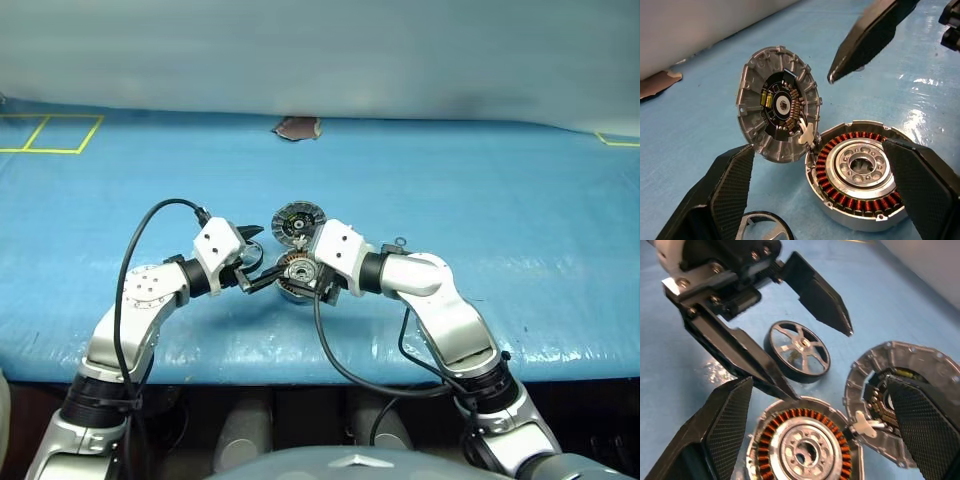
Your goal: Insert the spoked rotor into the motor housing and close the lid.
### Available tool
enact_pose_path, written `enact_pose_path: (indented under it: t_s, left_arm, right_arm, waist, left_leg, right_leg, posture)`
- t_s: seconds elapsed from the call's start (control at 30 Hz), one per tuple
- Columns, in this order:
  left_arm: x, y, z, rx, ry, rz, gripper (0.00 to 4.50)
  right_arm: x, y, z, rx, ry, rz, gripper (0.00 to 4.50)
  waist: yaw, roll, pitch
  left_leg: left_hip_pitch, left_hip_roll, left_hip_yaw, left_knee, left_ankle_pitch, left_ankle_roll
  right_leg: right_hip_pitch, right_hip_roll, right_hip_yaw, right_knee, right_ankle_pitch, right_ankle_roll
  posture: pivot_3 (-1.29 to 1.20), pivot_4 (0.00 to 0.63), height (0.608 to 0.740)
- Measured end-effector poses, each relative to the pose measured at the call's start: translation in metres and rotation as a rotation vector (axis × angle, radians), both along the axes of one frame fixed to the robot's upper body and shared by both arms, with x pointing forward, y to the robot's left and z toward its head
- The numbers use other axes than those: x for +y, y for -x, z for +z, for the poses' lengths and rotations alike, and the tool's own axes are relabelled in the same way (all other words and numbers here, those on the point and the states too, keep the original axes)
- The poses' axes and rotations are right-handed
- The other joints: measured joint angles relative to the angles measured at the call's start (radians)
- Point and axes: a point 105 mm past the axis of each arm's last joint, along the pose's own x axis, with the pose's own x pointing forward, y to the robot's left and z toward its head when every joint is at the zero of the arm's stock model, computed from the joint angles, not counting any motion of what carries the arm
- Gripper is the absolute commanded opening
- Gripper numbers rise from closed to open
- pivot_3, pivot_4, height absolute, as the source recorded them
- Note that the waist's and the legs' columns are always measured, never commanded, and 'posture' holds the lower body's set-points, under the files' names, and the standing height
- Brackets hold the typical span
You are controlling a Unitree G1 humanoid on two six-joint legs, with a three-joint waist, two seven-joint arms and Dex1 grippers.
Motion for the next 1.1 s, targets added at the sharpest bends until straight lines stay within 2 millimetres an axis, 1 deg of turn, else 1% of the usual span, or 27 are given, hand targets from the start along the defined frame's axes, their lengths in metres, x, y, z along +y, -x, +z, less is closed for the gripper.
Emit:
enact_pose_path:
  t_s: [0.13,0.2,0.27,0.3,0.37,0.4,0.5,0.57,0.63,0.77,0.87,1.1]
  left_arm:
    - [-0.001,0.006,0.0,0.025,-0.002,-0.062,4.5]
    - [0.003,0.009,-0.001,0.041,-0.042,-0.098,4.5]
    - [0.007,0.011,-0.001,0.051,-0.06,-0.114,4.5]
    - [0.008,0.011,-0.001,0.053,-0.059,-0.119,4.5]
    - [0.007,0.012,0.002,0.051,-0.06,-0.148,4.5]
    - [0.008,0.012,0.003,0.049,-0.063,-0.158,4.5]
    - [0.01,0.01,0.006,0.045,-0.069,-0.185,4.5]
    - [0.008,0.011,0.007,0.038,-0.068,-0.204,4.5]
    - [0.006,0.012,0.007,0.039,-0.064,-0.216,4.5]
    - [0.0,0.013,0.005,0.04,-0.042,-0.23,4.5]
    - [-0.003,0.013,0.005,0.033,-0.032,-0.236,4.5]
    - [-0.003,0.013,0.004,0.031,-0.026,-0.222,4.5]
  right_arm:
    - [-0.021,-0.006,-0.006,0.003,0.016,-0.093,4.47]
    - [-0.039,-0.012,-0.007,0.005,0.001,-0.194,4.47]
    - [-0.063,-0.021,-0.006,-0.006,-0.02,-0.328,4.47]
    - [-0.07,-0.023,-0.005,-0.012,-0.026,-0.365,4.47]
    - [-0.09,-0.028,-0.005,-0.021,-0.061,-0.476,4.47]
    - [-0.096,-0.028,-0.006,-0.017,-0.075,-0.513,4.47]
    - [-0.112,-0.034,-0.008,0.013,-0.205,-0.648,4.47]
    - [-0.123,-0.039,-0.013,0.032,-0.249,-0.714,4.47]
    - [-0.134,-0.043,-0.026,0.063,-0.242,-0.775,4.47]
    - [-0.145,-0.05,-0.051,0.139,-0.248,-0.851,4.47]
    - [-0.15,-0.054,-0.062,0.166,-0.252,-0.882,4.47]
    - [-0.16,-0.064,-0.072,0.191,-0.278,-0.94,4.47]
  waist:
    - [0.002,0.0,0.0]
    - [0.002,0.0,0.0]
    - [0.002,0.001,0.0]
    - [0.002,0.0,0.0]
    - [0.003,0.0,0.0]
    - [0.003,0.0,0.0]
    - [0.001,0.001,0.001]
    - [0.0,0.001,0.001]
    - [0.001,0.001,0.001]
    - [0.001,0.001,0.001]
    - [0.0,0.001,0.001]
    - [0.0,0.001,0.001]
  left_leg:
    - [-0.004,0.0,0.0,0.0,0.0,0.0]
    - [-0.005,0.0,0.0,0.0,0.0,0.0]
    - [-0.005,0.0,0.0,0.0,0.0,0.0]
    - [-0.005,0.0,0.0,0.0,0.0,0.0]
    - [-0.005,0.0,0.0,0.001,0.0,0.0]
    - [-0.005,0.0,0.0,0.0,0.0,0.0]
    - [-0.005,0.0,0.0,0.0,0.0,0.0]
    - [-0.005,0.0,0.001,0.001,0.0,0.0]
    - [-0.005,0.0,0.001,0.001,0.0,0.0]
    - [-0.005,0.0,0.001,0.0,0.0,0.0]
    - [-0.004,0.0,0.001,0.001,0.0,0.001]
    - [-0.004,0.0,0.001,0.001,0.0,0.001]
  right_leg:
    - [-0.004,0.0,0.0,0.0,0.0,0.0]
    - [-0.004,0.0,0.0,0.0,0.0,0.0]
    - [-0.004,0.0,0.0,0.0,0.0,0.0]
    - [-0.004,0.0,0.0,0.0,0.0,0.0]
    - [-0.004,0.0,-0.001,0.0,0.0,0.0]
    - [-0.004,0.0,-0.001,0.0,0.0,0.0]
    - [-0.004,0.0,0.0,0.0,0.0,0.0]
    - [-0.003,0.0,0.0,0.0,0.0,0.0]
    - [-0.004,0.0,0.0,0.0,0.0,0.0]
    - [-0.003,0.0,0.0,0.0,0.0,0.0]
    - [-0.003,0.0,0.0,0.0,0.0,0.0]
    - [-0.003,0.001,0.0,0.0,0.0,0.0]
  posture:
    - [0.0,0.15,0.74]
    - [0.0,0.15,0.74]
    - [0.0,0.15,0.74]
    - [0.0,0.15,0.74]
    - [0.0,0.15,0.74]
    - [0.0,0.15,0.74]
    - [0.0,0.15,0.74]
    - [0.0,0.15,0.74]
    - [0.0,0.15,0.74]
    - [0.0,0.15,0.74]
    - [0.0,0.15,0.74]
    - [0.0,0.15,0.74]
